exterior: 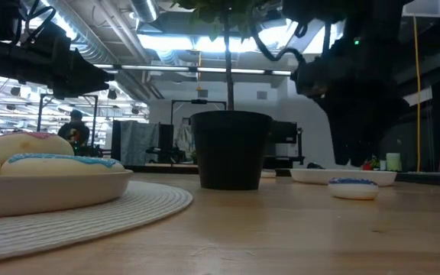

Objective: Pick & Place donuts
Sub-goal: Put the small blue donut on the white plate

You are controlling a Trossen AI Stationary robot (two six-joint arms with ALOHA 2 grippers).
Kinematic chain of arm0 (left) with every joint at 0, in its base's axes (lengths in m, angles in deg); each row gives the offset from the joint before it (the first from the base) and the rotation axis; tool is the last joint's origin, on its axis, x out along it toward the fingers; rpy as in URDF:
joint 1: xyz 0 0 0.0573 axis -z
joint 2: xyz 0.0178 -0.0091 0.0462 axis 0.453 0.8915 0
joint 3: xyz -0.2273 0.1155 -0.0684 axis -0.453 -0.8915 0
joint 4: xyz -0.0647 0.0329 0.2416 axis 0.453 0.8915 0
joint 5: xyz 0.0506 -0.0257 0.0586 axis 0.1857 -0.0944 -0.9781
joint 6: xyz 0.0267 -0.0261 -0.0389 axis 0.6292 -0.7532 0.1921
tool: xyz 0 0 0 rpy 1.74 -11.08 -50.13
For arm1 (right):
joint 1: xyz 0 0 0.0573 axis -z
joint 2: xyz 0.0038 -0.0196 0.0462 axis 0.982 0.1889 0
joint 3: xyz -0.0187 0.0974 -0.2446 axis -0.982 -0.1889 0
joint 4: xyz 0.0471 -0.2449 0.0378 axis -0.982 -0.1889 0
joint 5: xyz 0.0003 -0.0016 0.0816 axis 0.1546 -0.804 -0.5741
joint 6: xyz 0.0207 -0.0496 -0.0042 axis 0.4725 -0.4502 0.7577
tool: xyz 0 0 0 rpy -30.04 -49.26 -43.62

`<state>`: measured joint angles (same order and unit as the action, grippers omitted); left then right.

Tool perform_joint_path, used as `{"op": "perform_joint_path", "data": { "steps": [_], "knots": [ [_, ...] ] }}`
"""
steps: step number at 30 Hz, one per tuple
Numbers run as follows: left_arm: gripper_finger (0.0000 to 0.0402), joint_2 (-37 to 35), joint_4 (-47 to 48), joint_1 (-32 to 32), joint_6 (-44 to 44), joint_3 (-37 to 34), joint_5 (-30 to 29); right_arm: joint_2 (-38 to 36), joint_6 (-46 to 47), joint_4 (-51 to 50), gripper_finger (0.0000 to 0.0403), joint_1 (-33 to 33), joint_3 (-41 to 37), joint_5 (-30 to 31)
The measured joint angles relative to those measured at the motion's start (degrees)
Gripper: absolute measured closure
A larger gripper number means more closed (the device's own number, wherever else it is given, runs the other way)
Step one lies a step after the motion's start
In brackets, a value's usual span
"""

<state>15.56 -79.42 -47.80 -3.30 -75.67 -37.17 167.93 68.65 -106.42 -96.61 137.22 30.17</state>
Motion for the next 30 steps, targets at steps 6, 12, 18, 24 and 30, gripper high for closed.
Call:
{"op": "perform_joint_path", "data": {
  "steps": [6,12,18,24,30],
  "knots": [
    [0.0169,0.0,-0.01,0.0,0.01,0.0,0.0,2.91,-0.02,0.71,0.0214,-0.16,0.28,-0.32],
    [0.0169,0.0,0.01,0.0,0.01,0.0,0.0,4.0,-0.02,1.41,0.0214,-0.44,0.32,-0.39],
    [0.0169,-0.02,0.0,0.0,0.0,0.0,0.0,5.69,0.24,2.48,0.0214,-0.42,0.32,-2.19],
    [0.0169,-0.01,-0.01,0.0,0.0,0.0,0.0,5.83,0.33,2.71,0.0236,-0.42,0.32,-2.75],
    [0.0169,-0.01,-0.01,0.02,0.0,0.0,0.0,5.23,0.37,2.15,0.0303,-0.44,0.3,-3.68]
  ]
}}
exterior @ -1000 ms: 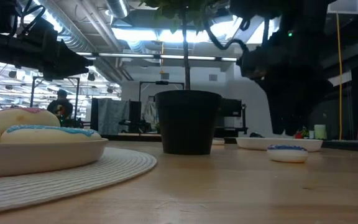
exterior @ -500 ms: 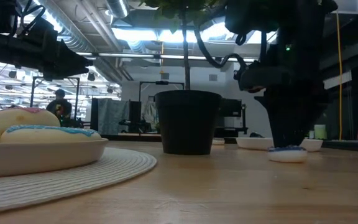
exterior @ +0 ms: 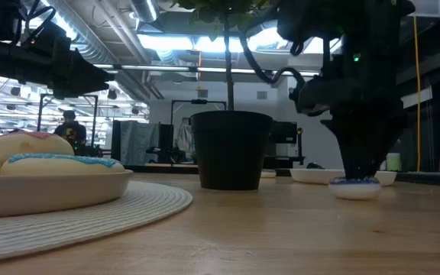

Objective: Pick & Place donuts
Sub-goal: Put the small blue donut on the white plate

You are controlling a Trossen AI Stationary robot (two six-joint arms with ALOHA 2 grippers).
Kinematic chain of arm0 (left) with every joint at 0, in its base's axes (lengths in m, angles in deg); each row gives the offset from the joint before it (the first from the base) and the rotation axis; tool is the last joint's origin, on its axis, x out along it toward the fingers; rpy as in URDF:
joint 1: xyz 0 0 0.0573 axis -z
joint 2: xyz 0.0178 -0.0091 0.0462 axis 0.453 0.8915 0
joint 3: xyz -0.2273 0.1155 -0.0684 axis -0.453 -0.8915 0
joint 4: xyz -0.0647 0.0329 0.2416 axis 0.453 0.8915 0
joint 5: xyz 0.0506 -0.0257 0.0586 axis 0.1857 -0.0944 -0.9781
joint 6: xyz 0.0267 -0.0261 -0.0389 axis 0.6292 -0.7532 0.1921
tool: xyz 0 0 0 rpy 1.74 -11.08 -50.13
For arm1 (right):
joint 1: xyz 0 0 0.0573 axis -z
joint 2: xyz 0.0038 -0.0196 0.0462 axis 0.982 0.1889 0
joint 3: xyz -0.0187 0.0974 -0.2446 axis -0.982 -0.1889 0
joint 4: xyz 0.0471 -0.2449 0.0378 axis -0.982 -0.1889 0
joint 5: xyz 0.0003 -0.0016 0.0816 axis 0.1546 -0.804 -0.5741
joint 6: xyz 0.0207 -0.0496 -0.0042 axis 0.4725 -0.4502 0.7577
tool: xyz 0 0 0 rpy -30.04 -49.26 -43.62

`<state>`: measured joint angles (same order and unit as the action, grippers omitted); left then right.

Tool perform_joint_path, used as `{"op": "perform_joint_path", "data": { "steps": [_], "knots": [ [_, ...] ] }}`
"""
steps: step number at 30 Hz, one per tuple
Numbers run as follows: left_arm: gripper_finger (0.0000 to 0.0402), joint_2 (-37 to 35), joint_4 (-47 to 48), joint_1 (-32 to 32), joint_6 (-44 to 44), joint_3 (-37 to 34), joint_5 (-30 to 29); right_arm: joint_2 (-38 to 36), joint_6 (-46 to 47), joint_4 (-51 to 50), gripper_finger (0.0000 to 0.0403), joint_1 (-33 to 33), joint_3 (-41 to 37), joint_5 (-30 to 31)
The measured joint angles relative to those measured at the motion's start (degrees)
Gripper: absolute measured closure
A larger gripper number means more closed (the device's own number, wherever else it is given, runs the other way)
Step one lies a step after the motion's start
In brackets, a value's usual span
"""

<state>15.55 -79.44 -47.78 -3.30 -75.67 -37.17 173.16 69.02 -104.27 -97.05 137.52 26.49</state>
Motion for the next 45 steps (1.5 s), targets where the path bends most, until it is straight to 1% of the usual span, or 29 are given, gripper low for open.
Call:
{"op": "perform_joint_path", "data": {
  "steps": [4,8,11,16,19,26,34,39,45],
  "knots": [
    [0.0169,0.0,0.02,-0.01,0.0,0.0,0.0,-2.08,0.0,-1.59,0.0341,-0.02,0.0,0.23],
    [0.0169,-0.01,0.02,-0.01,0.0,0.0,-0.01,-4.76,0.0,-4.66,0.0367,0.0,-0.02,1.82],
    [0.0169,0.0,0.02,-0.01,0.0,0.0,-0.02,-7.12,0.02,-6.72,0.0375,0.06,-0.02,2.43],
    [0.0169,0.01,0.02,-0.02,0.0,0.0,0.0,-10.81,-0.24,-10.43,0.037,2.46,-0.04,3.73],
    [0.0169,0.0,0.01,-0.01,-0.02,0.0,-0.01,-12.87,-0.72,-12.75,0.0367,5.26,-0.07,4.74],
    [0.0169,-0.01,0.02,-0.01,0.0,0.0,0.0,-16.48,-7.2,-14.58,0.0366,14.76,-0.07,6.04],
    [0.0169,-0.01,0.0,-0.02,-0.02,0.0,0.0,-17.08,-15.27,-14.69,0.0366,26.08,-0.09,6.85],
    [0.0169,-0.01,0.0,-0.02,-0.01,0.0,0.0,-17.27,-17.84,-15.34,0.0366,31.1,-0.22,6.85],
    [0.0169,0.0,0.02,-0.01,0.0,0.0,0.0,-20.63,-18.08,-13.78,0.0366,35.74,-6.12,6.41]
  ]
}}
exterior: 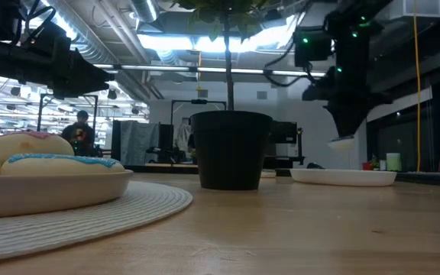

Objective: Pick & Place donuts
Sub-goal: Put the small blue donut on the white plate

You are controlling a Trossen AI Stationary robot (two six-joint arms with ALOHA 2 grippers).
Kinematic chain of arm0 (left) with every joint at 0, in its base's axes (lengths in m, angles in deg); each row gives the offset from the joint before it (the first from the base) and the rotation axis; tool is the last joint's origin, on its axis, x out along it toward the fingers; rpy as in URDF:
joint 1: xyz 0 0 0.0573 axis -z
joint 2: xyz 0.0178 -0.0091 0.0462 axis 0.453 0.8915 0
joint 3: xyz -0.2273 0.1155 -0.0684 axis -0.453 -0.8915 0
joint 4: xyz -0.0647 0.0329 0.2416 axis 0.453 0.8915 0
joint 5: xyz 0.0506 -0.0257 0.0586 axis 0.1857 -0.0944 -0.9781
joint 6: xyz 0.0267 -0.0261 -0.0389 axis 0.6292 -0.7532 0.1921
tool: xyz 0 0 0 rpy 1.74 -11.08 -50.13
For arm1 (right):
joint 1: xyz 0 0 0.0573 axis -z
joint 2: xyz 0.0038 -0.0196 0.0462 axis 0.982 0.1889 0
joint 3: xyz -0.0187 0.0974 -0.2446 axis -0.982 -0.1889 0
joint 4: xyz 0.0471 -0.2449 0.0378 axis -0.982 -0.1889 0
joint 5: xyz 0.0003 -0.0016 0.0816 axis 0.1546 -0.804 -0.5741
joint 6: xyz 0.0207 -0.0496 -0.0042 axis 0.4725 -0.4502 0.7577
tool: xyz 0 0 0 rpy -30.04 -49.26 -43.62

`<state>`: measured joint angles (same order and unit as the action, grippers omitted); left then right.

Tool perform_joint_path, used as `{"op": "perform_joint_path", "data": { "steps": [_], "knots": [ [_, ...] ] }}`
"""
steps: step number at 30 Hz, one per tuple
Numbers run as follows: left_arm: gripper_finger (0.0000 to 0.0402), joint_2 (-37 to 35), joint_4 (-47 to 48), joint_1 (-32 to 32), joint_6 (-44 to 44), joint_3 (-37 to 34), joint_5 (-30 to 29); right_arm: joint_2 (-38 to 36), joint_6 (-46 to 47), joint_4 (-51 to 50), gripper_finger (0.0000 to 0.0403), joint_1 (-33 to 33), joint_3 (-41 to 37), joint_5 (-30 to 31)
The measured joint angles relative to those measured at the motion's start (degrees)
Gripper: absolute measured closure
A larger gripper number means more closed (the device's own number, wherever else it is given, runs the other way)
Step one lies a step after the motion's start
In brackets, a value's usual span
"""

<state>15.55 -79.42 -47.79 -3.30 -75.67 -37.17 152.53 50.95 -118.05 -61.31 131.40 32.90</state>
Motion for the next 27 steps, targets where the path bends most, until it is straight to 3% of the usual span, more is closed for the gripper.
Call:
{"op": "perform_joint_path", "data": {
  "steps": [12,19,27],
  "knots": [
    [0.0169,0.01,-0.02,-0.01,0.0,0.0,0.07,-5.64,1.23,11.38,0.0366,8.58,-13.52,-0.24],
    [0.0169,0.0,-0.02,0.0,-0.01,0.0,0.13,-5.65,-0.64,16.53,0.0366,13.41,-16.97,-0.52],
    [0.0169,0.0,-0.01,-0.01,-0.01,0.0,0.2,-5.65,-1.72,17.44,0.0365,14.03,-19.05,-1.78]
  ]
}}
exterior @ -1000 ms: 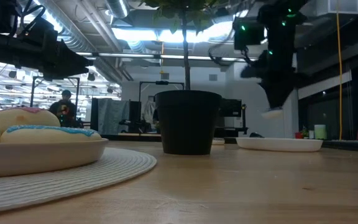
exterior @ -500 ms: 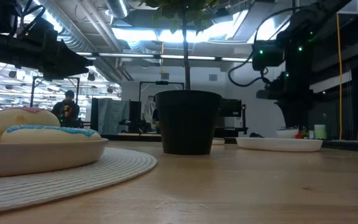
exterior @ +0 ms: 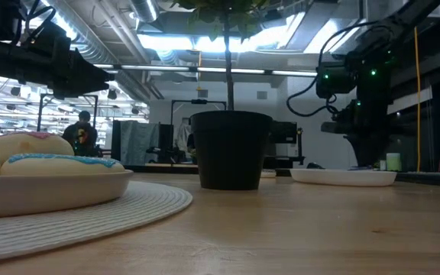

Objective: Pick & Place donuts
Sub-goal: Put the small blue donut on the white plate

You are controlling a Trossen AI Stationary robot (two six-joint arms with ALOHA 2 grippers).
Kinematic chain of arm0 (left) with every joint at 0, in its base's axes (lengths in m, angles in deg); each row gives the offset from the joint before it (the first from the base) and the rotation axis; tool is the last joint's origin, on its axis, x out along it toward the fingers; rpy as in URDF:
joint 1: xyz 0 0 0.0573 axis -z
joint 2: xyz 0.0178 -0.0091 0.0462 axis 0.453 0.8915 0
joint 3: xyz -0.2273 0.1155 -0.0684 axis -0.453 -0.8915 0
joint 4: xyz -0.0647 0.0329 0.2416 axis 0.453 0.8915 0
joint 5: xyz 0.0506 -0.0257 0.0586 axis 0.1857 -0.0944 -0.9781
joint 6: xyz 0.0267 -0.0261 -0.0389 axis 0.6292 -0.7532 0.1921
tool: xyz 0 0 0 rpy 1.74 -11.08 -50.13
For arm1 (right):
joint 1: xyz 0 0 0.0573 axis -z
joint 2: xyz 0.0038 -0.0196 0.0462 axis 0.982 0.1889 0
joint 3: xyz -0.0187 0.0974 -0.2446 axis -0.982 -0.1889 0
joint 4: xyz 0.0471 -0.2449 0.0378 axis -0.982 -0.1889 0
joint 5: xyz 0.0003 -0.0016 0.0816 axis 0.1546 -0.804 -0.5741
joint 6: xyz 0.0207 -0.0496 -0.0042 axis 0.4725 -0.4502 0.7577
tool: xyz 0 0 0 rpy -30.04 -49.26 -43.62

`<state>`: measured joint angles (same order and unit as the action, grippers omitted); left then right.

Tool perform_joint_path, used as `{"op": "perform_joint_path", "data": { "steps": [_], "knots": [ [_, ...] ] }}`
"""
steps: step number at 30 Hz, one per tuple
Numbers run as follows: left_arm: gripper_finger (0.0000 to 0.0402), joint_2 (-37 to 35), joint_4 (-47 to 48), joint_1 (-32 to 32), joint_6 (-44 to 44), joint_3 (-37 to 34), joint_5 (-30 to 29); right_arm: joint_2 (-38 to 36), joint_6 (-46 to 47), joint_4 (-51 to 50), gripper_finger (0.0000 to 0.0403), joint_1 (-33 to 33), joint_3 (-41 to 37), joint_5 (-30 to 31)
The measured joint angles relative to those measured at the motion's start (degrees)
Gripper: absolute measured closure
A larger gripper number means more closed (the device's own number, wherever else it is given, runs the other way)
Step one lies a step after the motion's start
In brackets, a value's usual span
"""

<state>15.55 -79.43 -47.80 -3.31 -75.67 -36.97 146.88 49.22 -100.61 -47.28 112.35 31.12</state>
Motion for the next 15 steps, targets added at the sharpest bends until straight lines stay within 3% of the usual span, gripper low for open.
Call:
{"op": "perform_joint_path", "data": {
  "steps": [6,15],
  "knots": [
    [0.0169,0.0,0.01,0.02,0.01,0.0,0.0,0.0,-0.15,0.1,0.0347,0.0,-0.47,-0.47],
    [0.0169,0.0,-0.01,0.02,0.01,0.0,-0.02,0.01,-0.86,-0.12,0.0242,0.0,-0.43,-0.32]
  ]
}}
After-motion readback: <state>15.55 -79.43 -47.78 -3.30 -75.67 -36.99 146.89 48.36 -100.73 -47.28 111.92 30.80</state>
